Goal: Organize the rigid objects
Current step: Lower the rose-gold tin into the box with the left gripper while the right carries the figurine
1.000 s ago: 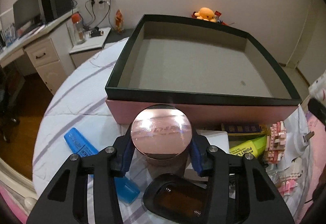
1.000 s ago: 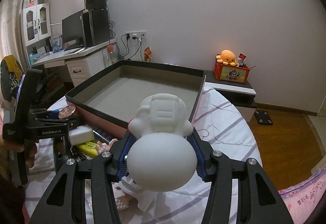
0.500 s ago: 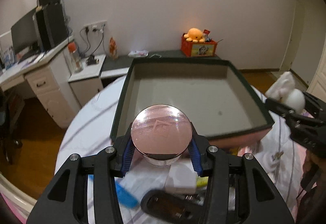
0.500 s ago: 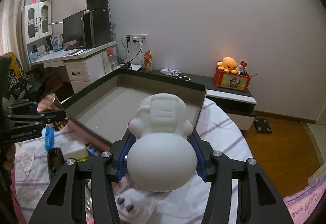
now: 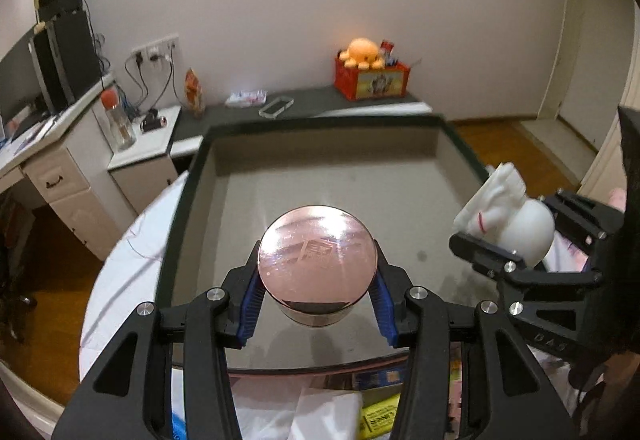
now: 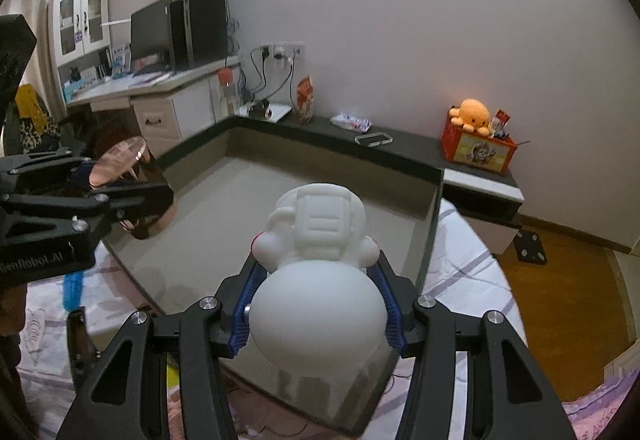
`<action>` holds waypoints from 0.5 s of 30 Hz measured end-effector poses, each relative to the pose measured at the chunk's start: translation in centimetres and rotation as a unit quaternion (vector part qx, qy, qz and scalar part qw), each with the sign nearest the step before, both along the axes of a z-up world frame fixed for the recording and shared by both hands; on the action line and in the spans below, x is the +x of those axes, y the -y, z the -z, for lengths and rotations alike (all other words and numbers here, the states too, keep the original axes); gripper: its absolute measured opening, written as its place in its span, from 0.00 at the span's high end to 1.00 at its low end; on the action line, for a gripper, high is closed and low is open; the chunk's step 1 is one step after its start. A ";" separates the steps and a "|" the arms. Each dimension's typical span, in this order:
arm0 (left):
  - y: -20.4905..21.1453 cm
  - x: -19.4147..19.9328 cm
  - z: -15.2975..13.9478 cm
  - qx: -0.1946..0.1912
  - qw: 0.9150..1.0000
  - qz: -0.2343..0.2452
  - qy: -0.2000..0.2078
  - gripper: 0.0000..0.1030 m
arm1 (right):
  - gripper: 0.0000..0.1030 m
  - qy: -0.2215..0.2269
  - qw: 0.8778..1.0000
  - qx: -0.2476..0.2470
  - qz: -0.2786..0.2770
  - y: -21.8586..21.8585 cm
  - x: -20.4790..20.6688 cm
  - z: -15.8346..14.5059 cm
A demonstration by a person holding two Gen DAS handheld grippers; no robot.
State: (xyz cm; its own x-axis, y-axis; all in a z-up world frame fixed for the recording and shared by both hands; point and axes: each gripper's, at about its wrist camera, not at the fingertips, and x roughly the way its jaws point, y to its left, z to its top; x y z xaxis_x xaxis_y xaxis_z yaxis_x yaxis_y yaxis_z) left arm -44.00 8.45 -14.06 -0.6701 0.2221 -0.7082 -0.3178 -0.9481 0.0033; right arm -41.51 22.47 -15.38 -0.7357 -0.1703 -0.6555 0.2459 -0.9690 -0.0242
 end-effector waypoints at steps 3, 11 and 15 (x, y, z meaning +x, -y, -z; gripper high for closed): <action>0.2 -0.5 0.9 0.002 1.000 -0.003 0.015 0.54 | 0.48 0.017 1.000 0.000 0.000 -0.1 -0.6 1.1; 1.6 0.6 1.3 0.001 1.000 -0.017 0.006 0.29 | 0.48 0.026 1.000 -0.015 -0.006 -0.1 -0.3 1.5; 2.9 2.4 0.4 -0.013 0.999 -0.032 -0.016 0.18 | 0.43 0.019 1.000 -0.018 -0.002 0.0 0.8 0.9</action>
